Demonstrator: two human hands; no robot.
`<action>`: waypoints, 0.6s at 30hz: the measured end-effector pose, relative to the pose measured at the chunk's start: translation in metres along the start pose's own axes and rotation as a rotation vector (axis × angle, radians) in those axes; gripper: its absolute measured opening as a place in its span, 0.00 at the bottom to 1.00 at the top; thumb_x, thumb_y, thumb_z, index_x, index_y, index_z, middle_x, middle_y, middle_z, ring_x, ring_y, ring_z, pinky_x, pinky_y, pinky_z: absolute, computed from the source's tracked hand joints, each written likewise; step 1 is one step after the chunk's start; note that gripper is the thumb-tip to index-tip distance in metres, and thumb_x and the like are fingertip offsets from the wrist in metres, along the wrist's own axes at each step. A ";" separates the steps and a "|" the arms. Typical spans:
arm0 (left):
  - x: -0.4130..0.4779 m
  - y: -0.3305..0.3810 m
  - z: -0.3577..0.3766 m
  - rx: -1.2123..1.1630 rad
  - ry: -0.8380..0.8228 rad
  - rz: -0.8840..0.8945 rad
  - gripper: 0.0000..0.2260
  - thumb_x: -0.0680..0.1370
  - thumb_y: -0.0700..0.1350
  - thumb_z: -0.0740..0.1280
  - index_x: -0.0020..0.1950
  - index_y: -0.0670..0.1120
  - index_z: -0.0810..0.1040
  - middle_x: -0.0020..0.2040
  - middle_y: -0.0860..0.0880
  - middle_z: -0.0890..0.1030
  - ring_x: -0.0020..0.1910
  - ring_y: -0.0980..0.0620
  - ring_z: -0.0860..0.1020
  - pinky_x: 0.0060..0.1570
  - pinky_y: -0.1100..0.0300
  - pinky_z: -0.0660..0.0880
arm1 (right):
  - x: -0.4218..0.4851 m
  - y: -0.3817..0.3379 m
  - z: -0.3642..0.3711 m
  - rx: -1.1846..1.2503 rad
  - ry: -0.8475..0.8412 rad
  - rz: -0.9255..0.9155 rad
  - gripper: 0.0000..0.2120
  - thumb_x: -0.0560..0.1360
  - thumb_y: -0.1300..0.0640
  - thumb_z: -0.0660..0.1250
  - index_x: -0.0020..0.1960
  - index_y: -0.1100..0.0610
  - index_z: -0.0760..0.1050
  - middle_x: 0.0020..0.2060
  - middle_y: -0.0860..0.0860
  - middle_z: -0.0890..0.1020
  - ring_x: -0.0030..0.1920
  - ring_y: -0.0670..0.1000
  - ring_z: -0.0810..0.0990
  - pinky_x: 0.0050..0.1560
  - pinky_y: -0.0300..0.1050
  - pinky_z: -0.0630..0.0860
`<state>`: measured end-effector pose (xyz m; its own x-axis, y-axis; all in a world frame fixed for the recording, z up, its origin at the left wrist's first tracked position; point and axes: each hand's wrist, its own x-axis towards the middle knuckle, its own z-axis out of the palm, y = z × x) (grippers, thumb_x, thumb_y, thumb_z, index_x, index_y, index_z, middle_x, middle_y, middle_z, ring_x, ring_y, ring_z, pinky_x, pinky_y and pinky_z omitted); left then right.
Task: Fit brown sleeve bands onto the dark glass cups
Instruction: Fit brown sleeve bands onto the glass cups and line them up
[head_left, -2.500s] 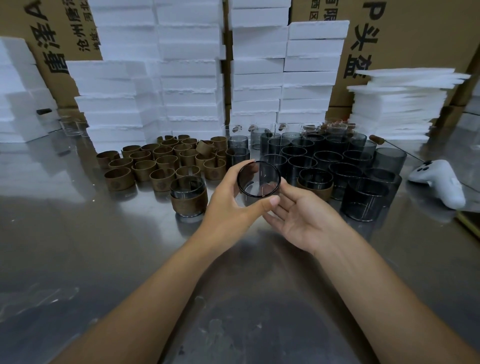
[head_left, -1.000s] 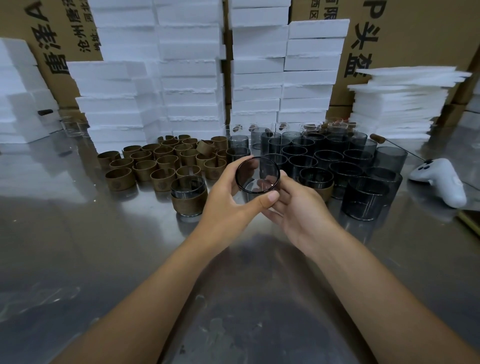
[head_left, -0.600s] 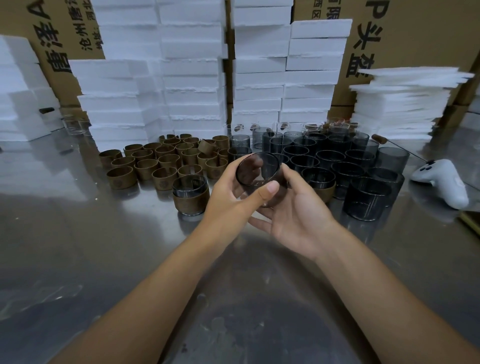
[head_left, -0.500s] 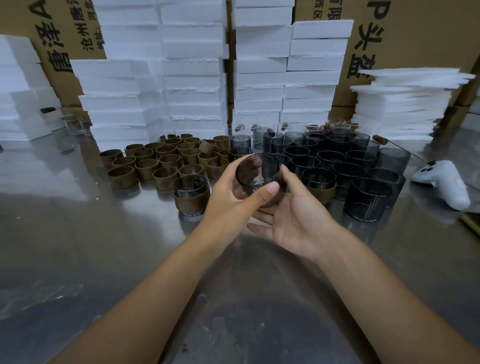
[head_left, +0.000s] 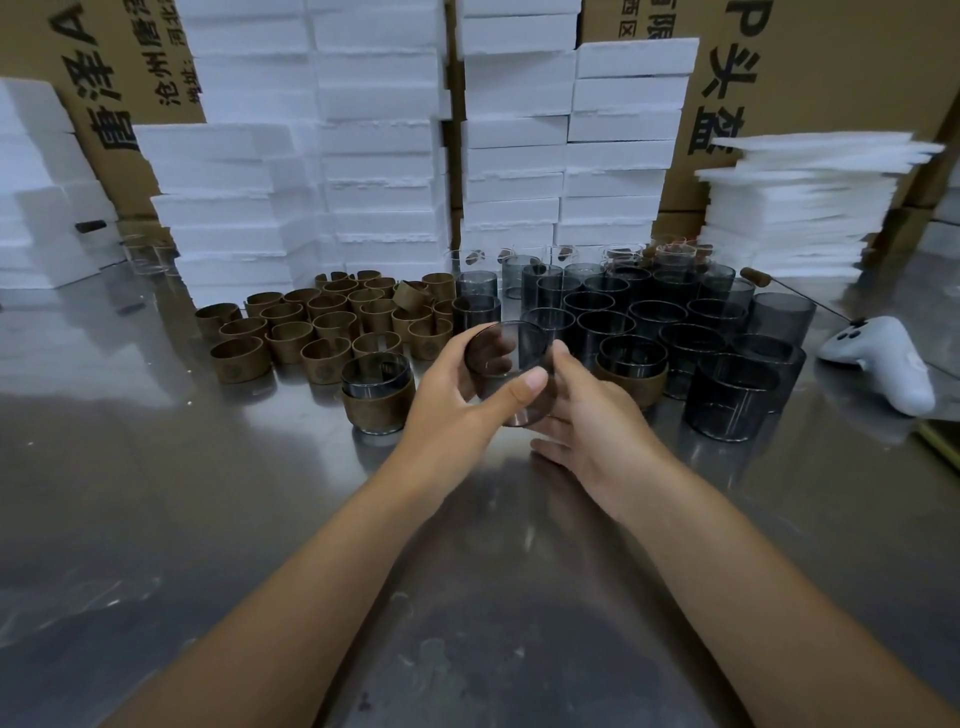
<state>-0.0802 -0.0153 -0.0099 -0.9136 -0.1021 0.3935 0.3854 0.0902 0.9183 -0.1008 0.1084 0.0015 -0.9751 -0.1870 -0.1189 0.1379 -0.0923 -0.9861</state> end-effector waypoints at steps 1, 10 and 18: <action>0.001 -0.001 0.000 -0.020 0.019 -0.043 0.26 0.65 0.55 0.71 0.61 0.50 0.76 0.55 0.53 0.81 0.54 0.61 0.79 0.52 0.69 0.75 | -0.001 0.000 0.001 -0.064 0.026 -0.074 0.18 0.79 0.40 0.58 0.48 0.50 0.81 0.41 0.47 0.86 0.45 0.43 0.83 0.51 0.42 0.75; 0.007 -0.003 -0.002 -0.324 -0.126 -0.201 0.18 0.67 0.62 0.69 0.49 0.52 0.85 0.53 0.49 0.84 0.56 0.53 0.81 0.53 0.61 0.78 | -0.004 0.006 0.008 -0.307 -0.051 -0.364 0.16 0.78 0.42 0.58 0.58 0.48 0.77 0.48 0.41 0.83 0.48 0.33 0.78 0.49 0.33 0.71; 0.005 -0.002 -0.004 -0.418 -0.081 -0.241 0.25 0.63 0.53 0.74 0.56 0.42 0.79 0.50 0.47 0.85 0.52 0.52 0.82 0.47 0.65 0.77 | -0.001 0.005 0.007 -0.253 -0.024 -0.334 0.14 0.79 0.43 0.57 0.56 0.49 0.76 0.44 0.38 0.80 0.41 0.28 0.76 0.44 0.31 0.70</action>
<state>-0.0848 -0.0196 -0.0098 -0.9839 0.0077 0.1784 0.1657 -0.3333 0.9282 -0.0980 0.1008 -0.0028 -0.9545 -0.2101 0.2116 -0.2345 0.0905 -0.9679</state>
